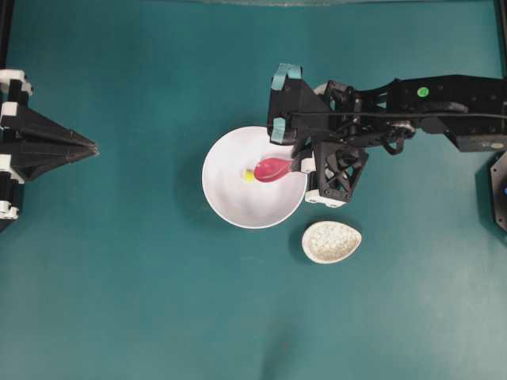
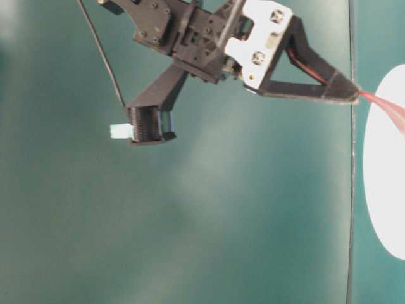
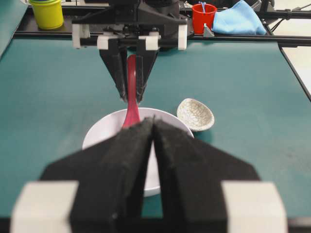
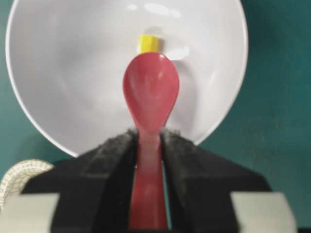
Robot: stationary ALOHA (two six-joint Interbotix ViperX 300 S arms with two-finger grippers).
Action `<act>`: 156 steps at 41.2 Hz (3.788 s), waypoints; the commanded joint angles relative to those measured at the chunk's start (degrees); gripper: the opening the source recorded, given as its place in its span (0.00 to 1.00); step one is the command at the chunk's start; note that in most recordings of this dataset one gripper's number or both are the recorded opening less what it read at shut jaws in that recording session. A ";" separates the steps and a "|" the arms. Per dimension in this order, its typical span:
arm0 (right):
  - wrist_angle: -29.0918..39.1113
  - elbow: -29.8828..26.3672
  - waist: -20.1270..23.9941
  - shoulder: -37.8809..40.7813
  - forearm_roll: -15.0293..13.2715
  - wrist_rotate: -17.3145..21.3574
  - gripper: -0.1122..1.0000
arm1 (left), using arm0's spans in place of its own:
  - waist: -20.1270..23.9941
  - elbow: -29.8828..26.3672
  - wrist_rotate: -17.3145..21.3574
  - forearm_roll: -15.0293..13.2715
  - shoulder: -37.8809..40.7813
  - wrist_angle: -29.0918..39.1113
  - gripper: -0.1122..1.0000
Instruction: Scoop the yellow hexagonal prism block from the bowl with a spoon using the right arm.
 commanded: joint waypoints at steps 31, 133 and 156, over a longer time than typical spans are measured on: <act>-1.32 -1.05 0.70 2.20 0.97 0.18 0.32 | 0.00 -1.58 0.00 0.09 0.35 -0.35 0.18; -14.06 -1.41 0.70 7.29 0.97 3.52 0.32 | 0.00 -1.67 -0.70 0.09 -0.09 -0.35 0.18; -13.01 -1.76 0.44 1.32 0.79 3.52 0.32 | 0.00 -1.76 -0.70 0.09 -0.09 -0.35 0.18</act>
